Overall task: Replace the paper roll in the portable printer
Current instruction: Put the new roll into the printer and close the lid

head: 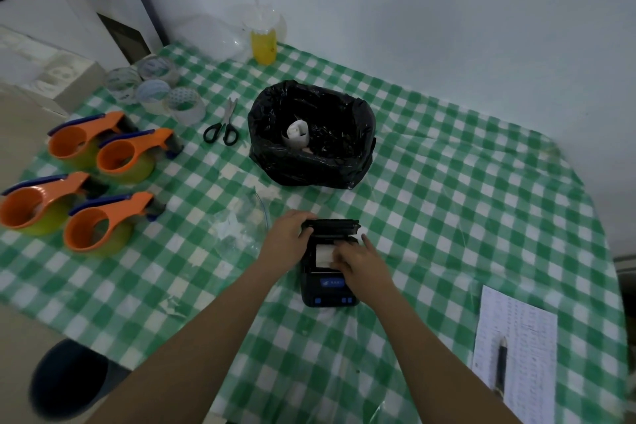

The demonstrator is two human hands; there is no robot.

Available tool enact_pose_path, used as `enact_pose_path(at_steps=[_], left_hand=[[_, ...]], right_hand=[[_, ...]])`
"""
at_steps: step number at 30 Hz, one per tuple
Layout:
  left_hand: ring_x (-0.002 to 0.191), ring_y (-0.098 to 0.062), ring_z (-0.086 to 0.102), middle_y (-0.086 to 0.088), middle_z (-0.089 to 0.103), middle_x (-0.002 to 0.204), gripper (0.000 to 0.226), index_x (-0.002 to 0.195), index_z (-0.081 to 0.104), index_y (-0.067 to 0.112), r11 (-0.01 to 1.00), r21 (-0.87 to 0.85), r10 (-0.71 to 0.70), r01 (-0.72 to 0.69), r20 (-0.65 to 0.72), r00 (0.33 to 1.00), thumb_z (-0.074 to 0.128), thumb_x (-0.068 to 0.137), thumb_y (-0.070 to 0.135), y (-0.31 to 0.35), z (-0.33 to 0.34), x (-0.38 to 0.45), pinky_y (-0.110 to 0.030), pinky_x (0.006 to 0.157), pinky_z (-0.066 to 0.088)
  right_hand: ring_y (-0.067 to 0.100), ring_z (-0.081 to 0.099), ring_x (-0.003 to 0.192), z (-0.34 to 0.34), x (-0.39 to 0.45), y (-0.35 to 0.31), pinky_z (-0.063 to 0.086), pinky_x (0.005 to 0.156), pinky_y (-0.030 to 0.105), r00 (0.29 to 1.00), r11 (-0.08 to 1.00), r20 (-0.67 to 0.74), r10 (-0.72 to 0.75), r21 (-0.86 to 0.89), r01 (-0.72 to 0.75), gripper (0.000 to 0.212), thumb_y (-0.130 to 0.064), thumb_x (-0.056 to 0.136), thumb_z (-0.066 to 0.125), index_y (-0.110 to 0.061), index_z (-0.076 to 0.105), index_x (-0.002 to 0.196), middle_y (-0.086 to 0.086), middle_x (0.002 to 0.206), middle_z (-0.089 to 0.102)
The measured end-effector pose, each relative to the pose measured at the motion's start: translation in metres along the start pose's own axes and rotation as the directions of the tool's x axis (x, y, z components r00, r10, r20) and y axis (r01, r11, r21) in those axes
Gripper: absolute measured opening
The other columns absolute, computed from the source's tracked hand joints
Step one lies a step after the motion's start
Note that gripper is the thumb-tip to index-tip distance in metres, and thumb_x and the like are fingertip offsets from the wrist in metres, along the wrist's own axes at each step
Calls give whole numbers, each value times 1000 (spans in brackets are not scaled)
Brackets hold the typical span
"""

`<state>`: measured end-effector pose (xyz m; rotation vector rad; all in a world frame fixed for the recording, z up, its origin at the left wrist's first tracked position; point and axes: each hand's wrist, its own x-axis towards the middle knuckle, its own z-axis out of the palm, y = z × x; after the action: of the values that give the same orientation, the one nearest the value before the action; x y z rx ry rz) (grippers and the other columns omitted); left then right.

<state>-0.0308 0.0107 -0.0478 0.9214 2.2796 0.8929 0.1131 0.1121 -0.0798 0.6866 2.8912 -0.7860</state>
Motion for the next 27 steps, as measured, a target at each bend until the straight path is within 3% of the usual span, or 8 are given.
enact_pose_path(at_steps=[5, 10, 13, 15, 18, 23, 27], left_hand=[[106, -27, 58, -15, 62, 116, 27, 114, 62, 7, 1000, -8, -6, 6, -1, 1000, 54, 89, 4, 0, 0, 2, -34, 95, 47], [107, -27, 58, -14, 61, 116, 27, 114, 62, 7, 1000, -9, -18, 18, -6, 1000, 54, 89, 5, -1, 2, 2, -33, 94, 46], [107, -26, 58, -13, 61, 117, 27, 115, 62, 8, 1000, -11, -28, 28, -7, 1000, 54, 89, 6, 0, 2, 2, -32, 94, 45], [108, -25, 58, -12, 60, 119, 28, 117, 61, 9, 999, -8, -32, 32, -4, 999, 53, 90, 7, 1, 2, 2, -33, 95, 46], [107, -25, 58, -12, 60, 119, 28, 117, 61, 9, 999, -10, -31, 31, -6, 1000, 53, 90, 7, 0, 1, 1, -32, 94, 46], [106, -26, 59, -14, 61, 117, 28, 116, 62, 8, 1000, -2, -11, 11, -10, 1000, 54, 89, 5, 0, 1, 1, -31, 92, 46], [106, -26, 59, -14, 61, 117, 28, 116, 62, 8, 1000, 13, 0, 1, -7, 1000, 54, 89, 5, -1, 1, 0, -30, 91, 45]], right_hand=[[26, 61, 94, 4, 5, 0, 17, 117, 47, 1000, 997, 16, -6, -75, 7, 9, -17, 87, 56, -9, 56, 84, 8, 91, 67], [25, 64, 103, 10, 5, 6, 27, 111, 59, 997, 988, -33, -64, -143, 58, 8, -10, 77, 66, -12, 60, 73, 5, 101, 71], [26, 64, 106, 10, 6, 9, 37, 107, 41, 991, 987, -63, -114, -124, 105, 8, -10, 70, 72, -12, 65, 66, 8, 104, 72], [28, 66, 100, 9, 5, 7, 49, 94, 32, 985, 980, -75, -154, -140, 142, 8, -11, 67, 73, -13, 68, 63, 9, 101, 73], [27, 69, 94, 8, 0, 3, 57, 76, 31, 983, 976, -100, -157, -166, 139, 8, -12, 64, 76, -16, 71, 60, 10, 99, 74], [29, 68, 92, 15, -6, 3, 60, 71, 34, 981, 979, -128, -144, -160, 123, 18, -1, 54, 81, -12, 73, 65, 10, 93, 73], [21, 61, 71, 19, -14, 3, 53, 60, 25, 977, 982, -174, -124, -160, 96, 24, -2, 53, 82, -13, 72, 71, 3, 75, 65]])
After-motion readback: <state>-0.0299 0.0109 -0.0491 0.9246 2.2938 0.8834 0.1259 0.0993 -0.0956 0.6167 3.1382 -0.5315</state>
